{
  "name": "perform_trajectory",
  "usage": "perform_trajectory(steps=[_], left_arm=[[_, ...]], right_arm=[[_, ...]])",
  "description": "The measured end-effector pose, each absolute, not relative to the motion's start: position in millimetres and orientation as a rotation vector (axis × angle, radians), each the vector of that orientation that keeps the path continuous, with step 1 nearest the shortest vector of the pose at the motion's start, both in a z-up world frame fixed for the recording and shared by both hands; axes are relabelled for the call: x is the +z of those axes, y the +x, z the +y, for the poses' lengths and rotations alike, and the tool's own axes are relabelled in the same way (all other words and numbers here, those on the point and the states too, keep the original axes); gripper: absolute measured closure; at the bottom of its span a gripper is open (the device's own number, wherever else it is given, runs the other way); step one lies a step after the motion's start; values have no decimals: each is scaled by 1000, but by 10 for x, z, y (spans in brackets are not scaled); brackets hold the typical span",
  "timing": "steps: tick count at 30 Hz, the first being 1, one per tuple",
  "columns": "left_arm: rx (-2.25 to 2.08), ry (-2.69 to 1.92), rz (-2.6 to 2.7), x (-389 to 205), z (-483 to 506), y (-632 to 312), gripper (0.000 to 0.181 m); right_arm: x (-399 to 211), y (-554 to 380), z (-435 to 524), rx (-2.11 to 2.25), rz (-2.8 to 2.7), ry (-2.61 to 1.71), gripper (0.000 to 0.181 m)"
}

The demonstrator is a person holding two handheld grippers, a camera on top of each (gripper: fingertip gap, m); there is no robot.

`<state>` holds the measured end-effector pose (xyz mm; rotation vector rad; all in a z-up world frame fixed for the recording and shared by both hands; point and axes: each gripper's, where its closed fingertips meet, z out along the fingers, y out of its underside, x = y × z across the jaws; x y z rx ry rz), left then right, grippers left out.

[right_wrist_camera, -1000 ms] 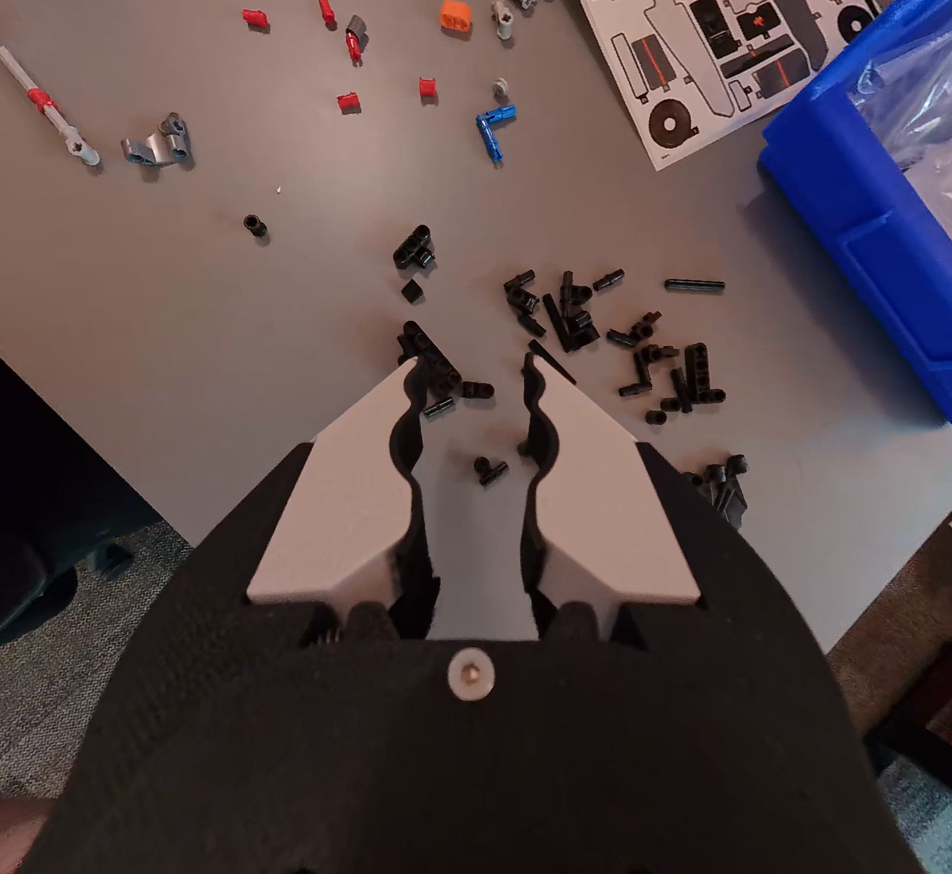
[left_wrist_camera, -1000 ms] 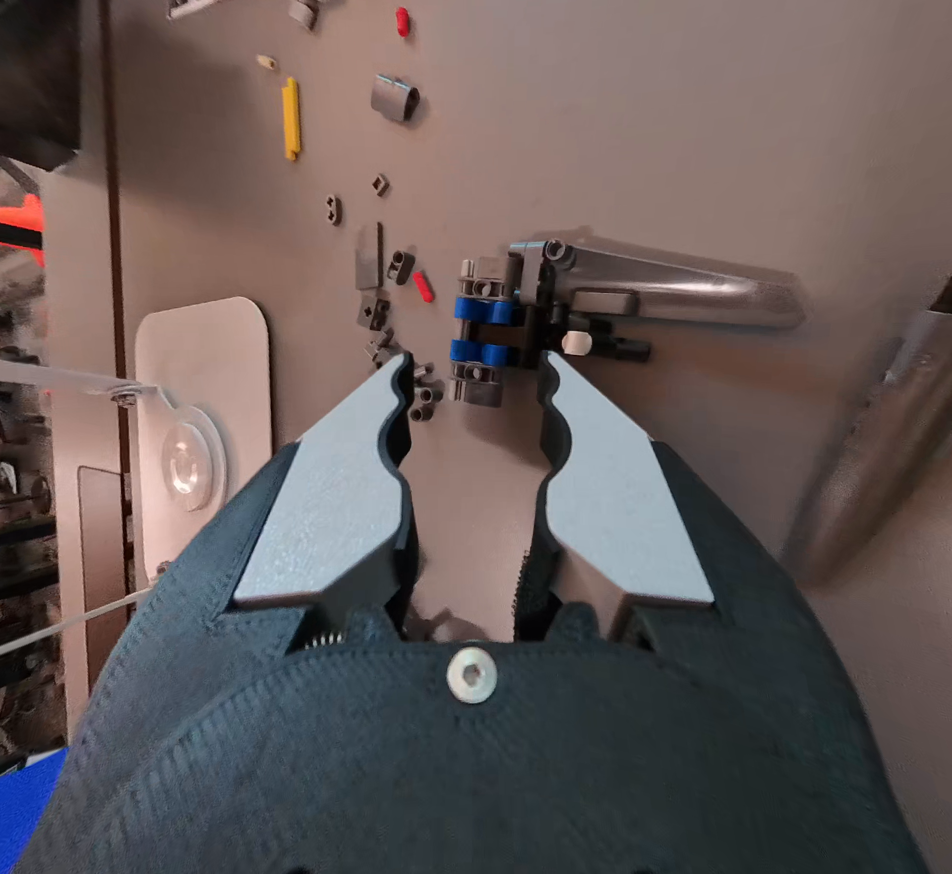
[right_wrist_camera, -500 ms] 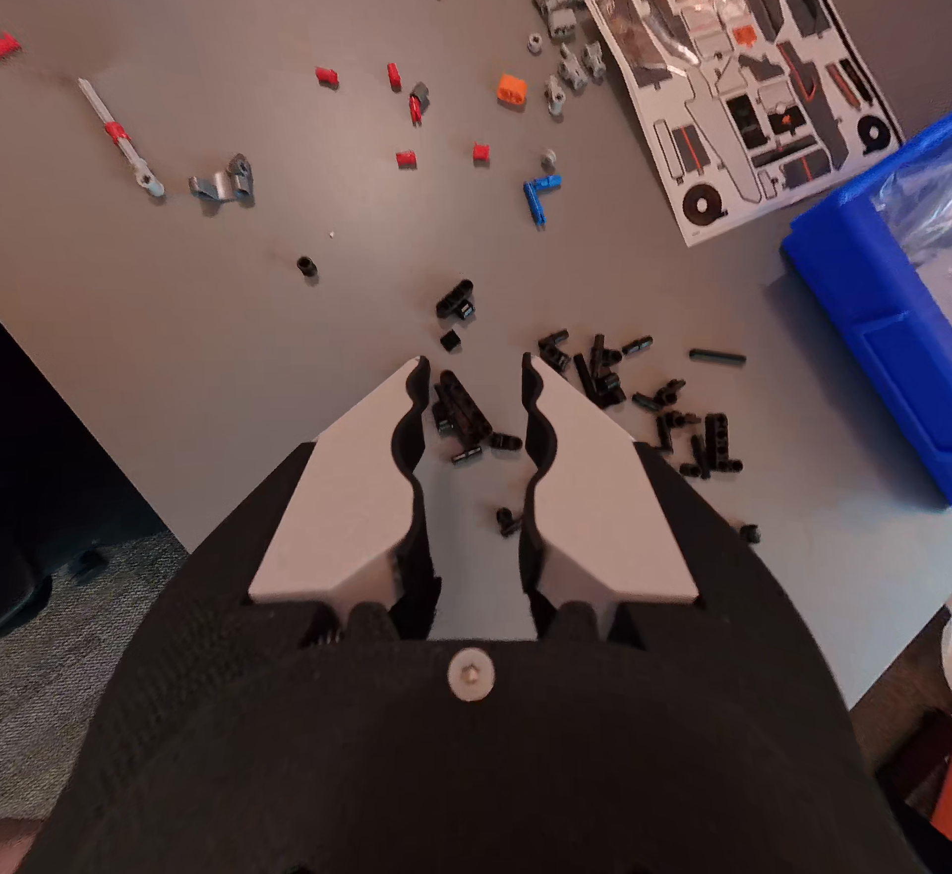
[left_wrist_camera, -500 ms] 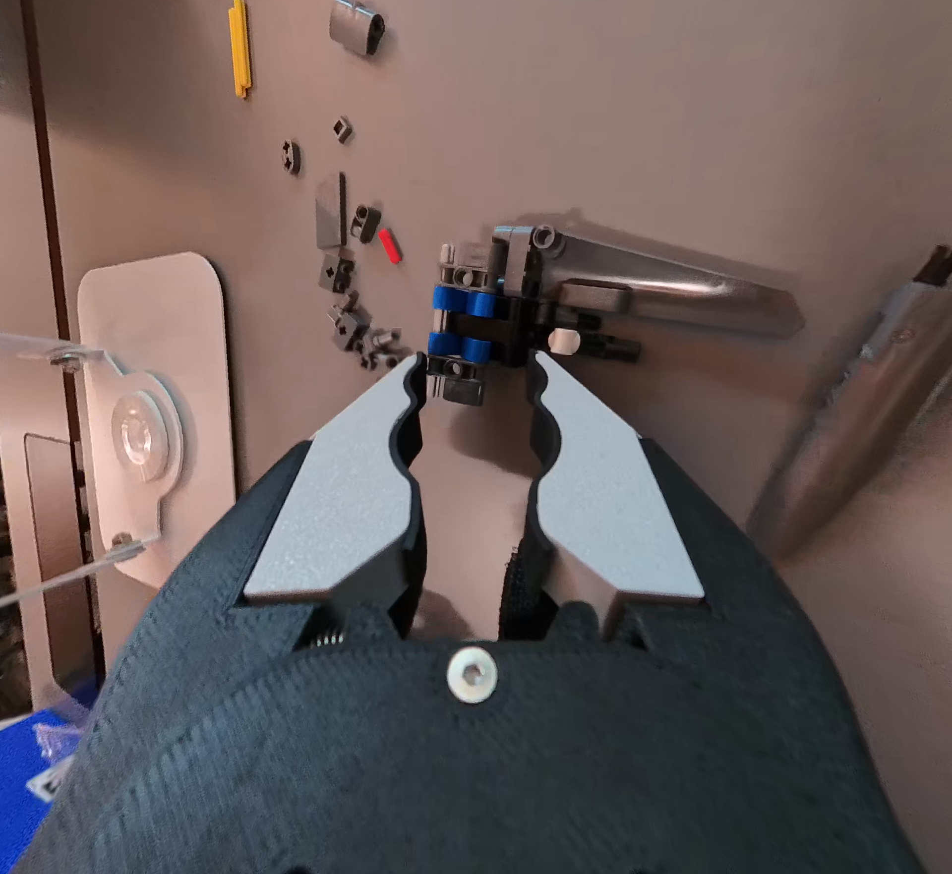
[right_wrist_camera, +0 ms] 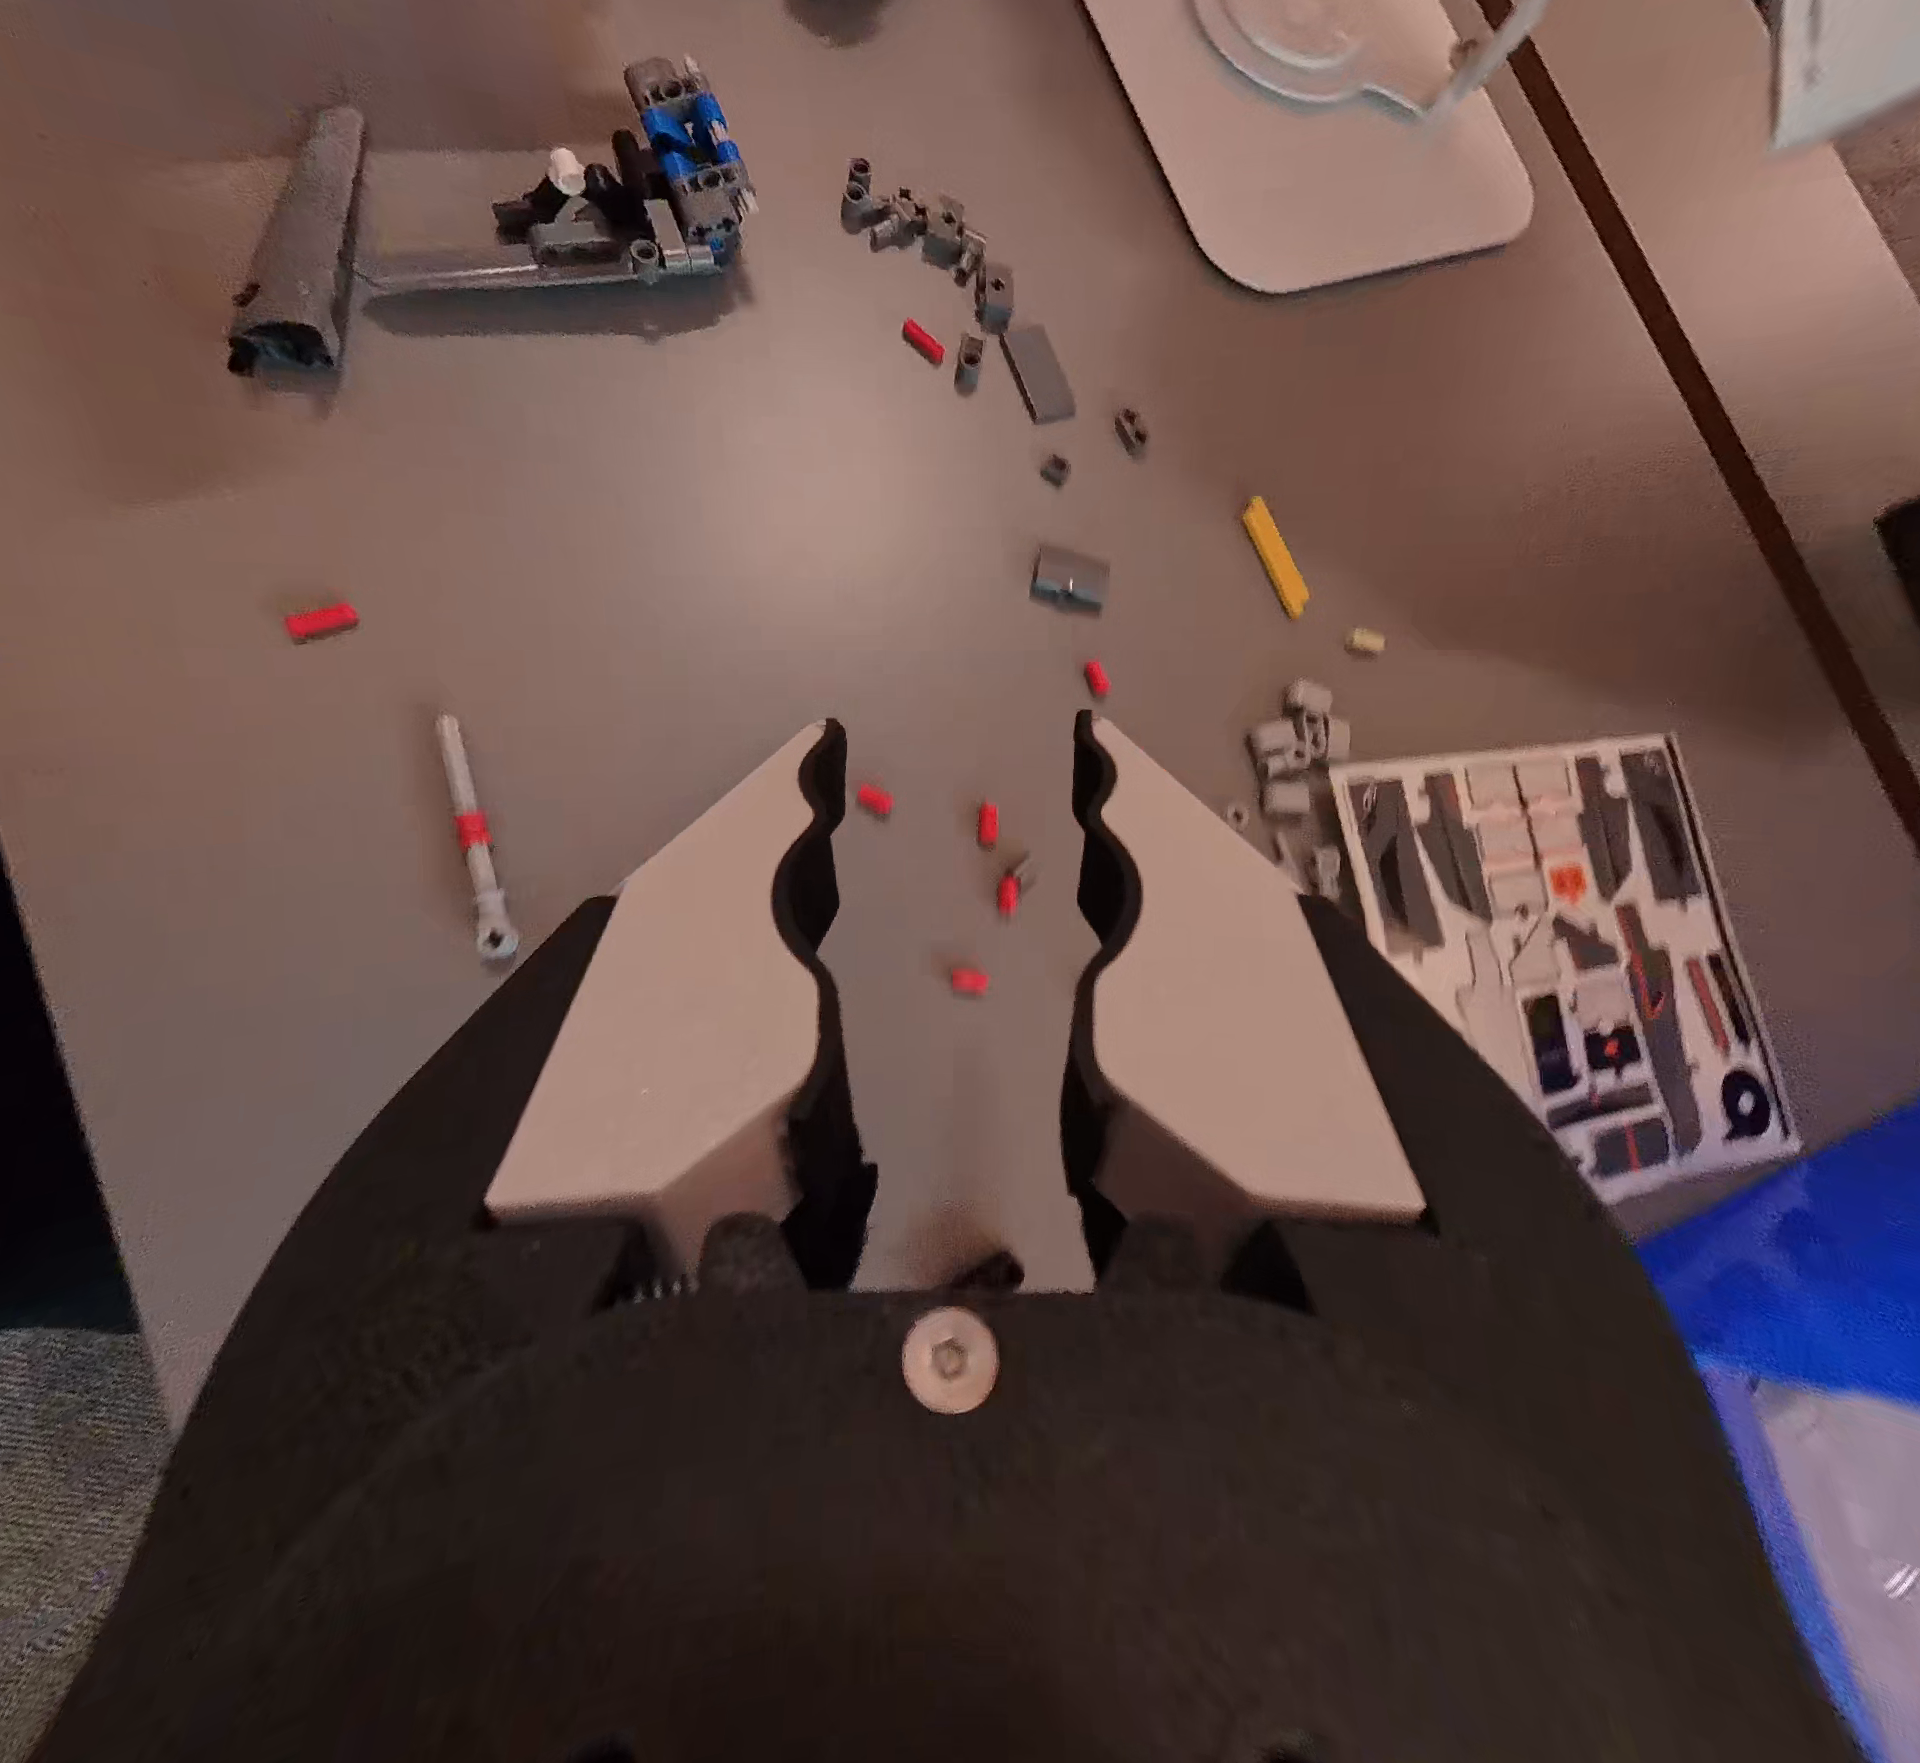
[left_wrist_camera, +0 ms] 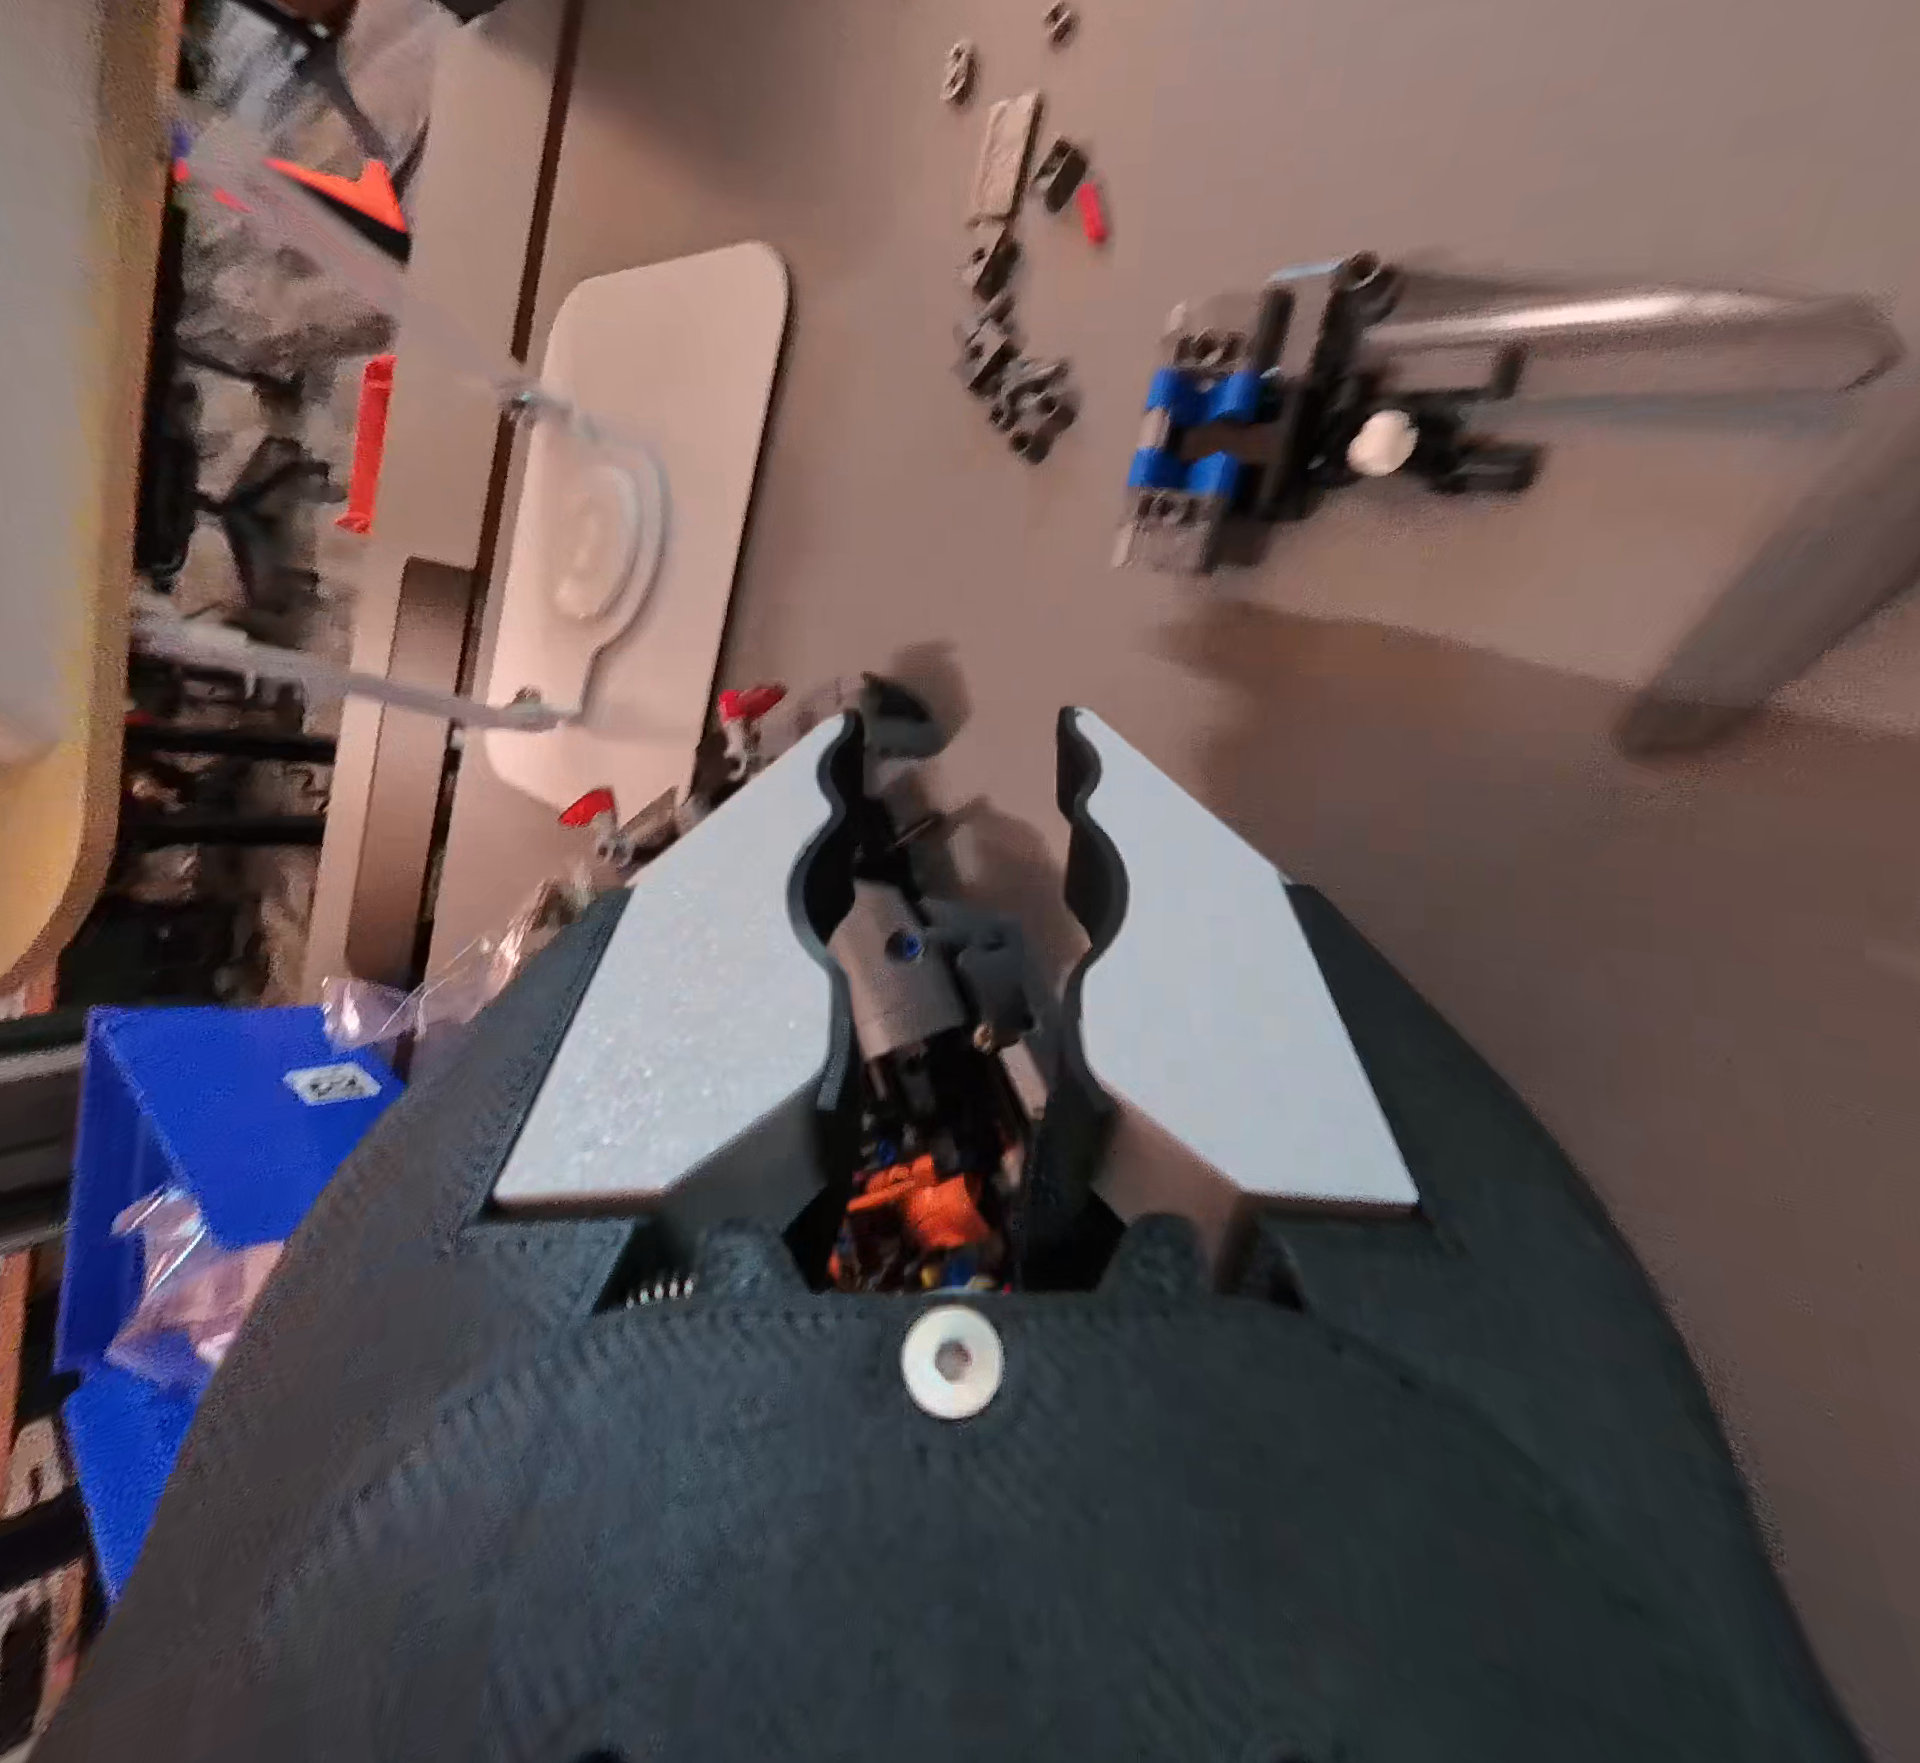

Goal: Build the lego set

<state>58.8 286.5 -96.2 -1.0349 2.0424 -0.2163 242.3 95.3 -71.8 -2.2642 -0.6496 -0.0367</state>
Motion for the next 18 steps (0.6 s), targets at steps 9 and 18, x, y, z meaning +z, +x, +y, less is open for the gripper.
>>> perform_trajectory(steps=[9, 18], left_arm=[[-189, -938, 2027, -1033, 2925, 611, 153], [-166, -888, 2032, -1103, 2866, 658, 155]], right_arm=[[-850, 2979, 1399, -17, -480, -2350, 131], [-1181, 3699, 1611, -75, -334, -2476, 128]])
